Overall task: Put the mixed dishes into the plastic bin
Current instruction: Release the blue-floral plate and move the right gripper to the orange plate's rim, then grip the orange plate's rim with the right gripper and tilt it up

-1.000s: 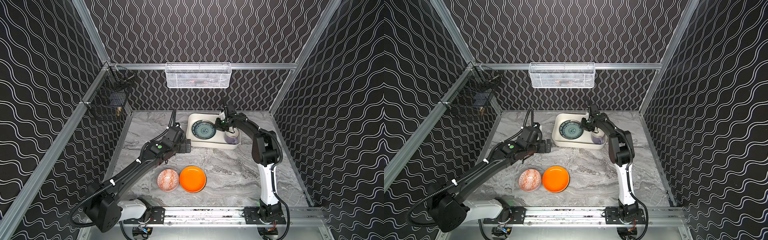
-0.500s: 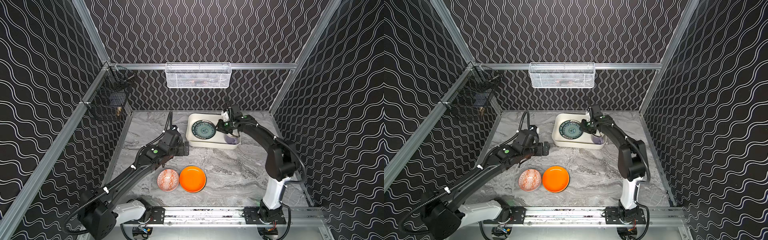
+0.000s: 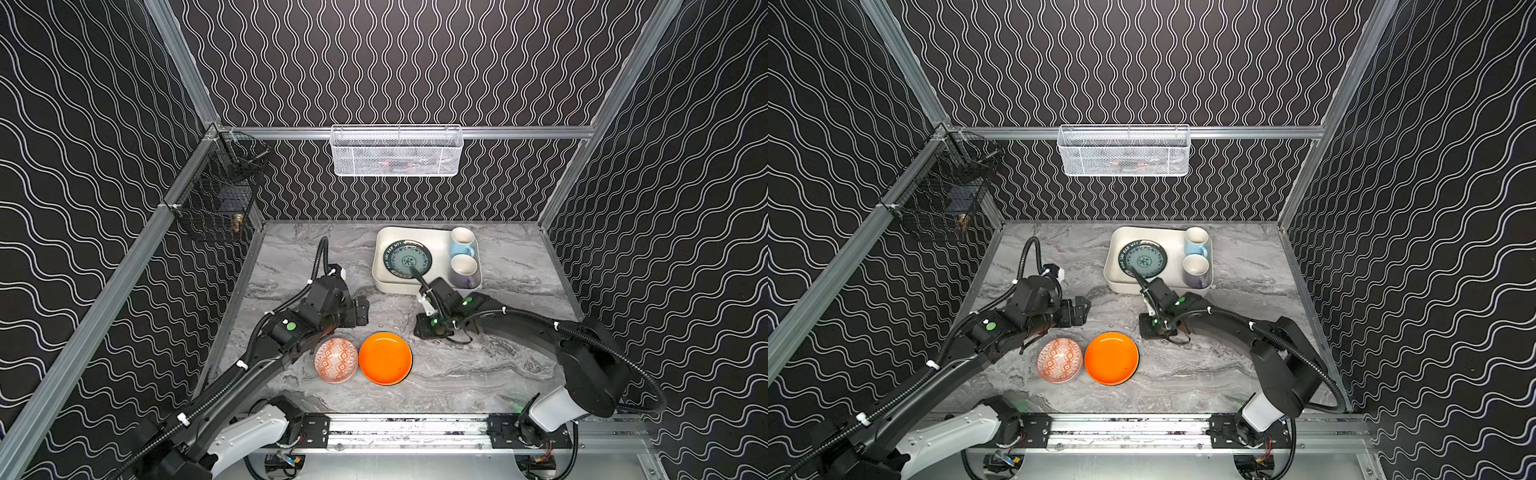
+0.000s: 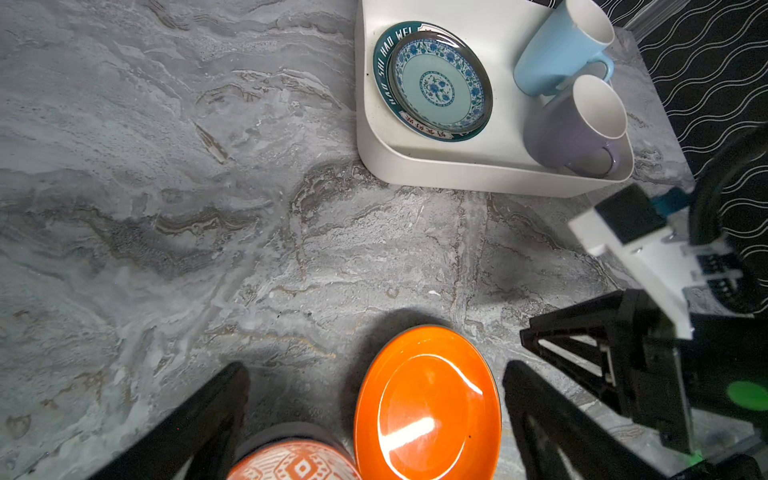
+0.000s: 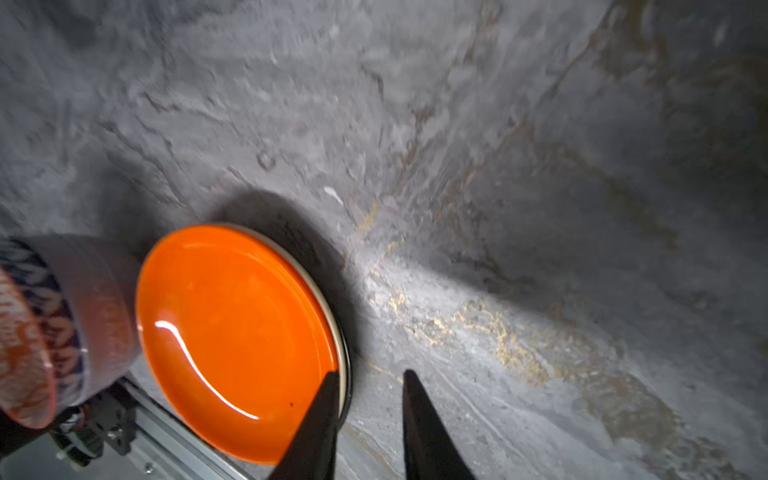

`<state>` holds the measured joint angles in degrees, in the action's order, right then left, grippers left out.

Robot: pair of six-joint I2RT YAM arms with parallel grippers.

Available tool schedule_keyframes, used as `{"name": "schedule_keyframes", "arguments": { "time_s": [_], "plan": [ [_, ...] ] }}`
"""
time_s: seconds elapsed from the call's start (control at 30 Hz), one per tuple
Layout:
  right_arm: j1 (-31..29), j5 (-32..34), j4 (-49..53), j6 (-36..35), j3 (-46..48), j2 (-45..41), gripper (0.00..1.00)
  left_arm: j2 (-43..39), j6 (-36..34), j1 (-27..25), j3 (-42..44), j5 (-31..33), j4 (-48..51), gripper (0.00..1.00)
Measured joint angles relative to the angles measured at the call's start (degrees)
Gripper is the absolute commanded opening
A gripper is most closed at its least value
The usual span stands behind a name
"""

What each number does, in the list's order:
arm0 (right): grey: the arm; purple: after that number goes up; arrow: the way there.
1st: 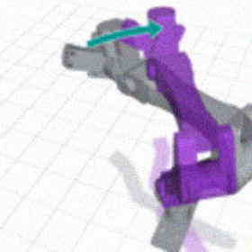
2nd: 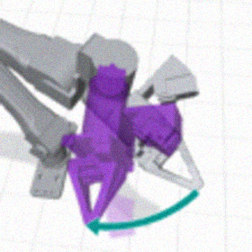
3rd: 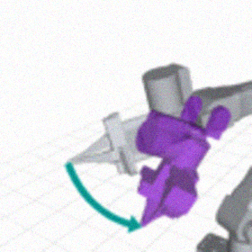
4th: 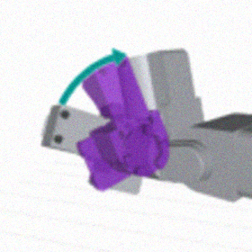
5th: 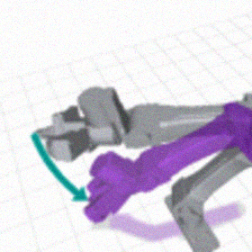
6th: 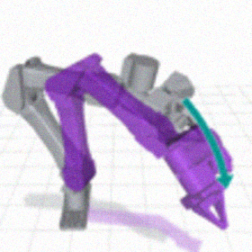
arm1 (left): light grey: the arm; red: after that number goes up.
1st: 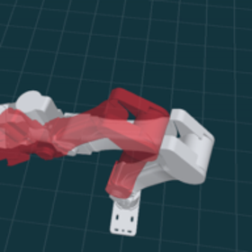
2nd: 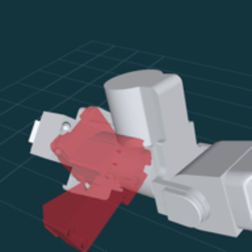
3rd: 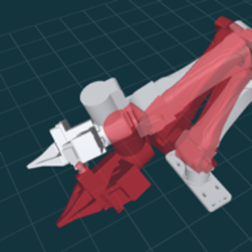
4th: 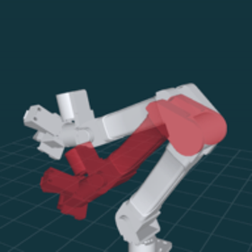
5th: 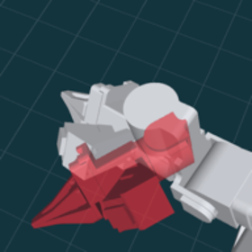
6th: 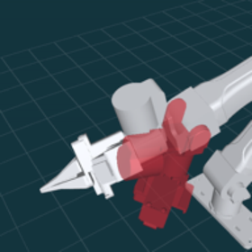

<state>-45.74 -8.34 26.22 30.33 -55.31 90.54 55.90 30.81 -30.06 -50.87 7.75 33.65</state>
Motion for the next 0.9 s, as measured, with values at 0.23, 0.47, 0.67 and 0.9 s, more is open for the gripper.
{"name": "schedule_keyframes", "arguments": {
  "time_s": [0.23,0.47,0.67,0.9],
  "plan": [
    [-4.68,0.81,-3.28,2.21,1.44,1.79,0.29,-3.45,0.92,0.00,1.27,1.09,1.79,0.99],
    [-5.53,1.55,-4.87,2.73,1.90,3.61,0.31,-3.82,1.25,0.00,1.86,1.31,2.47,0.99],
    [-5.60,1.46,-5.81,3.06,1.97,5.53,0.28,-3.13,1.22,0.00,1.86,1.51,2.47,0.99],
    [-5.49,0.55,-7.76,3.13,2.58,5.29,0.08,-2.19,1.22,0.00,2.23,1.55,2.27,0.99]
  ]
}}
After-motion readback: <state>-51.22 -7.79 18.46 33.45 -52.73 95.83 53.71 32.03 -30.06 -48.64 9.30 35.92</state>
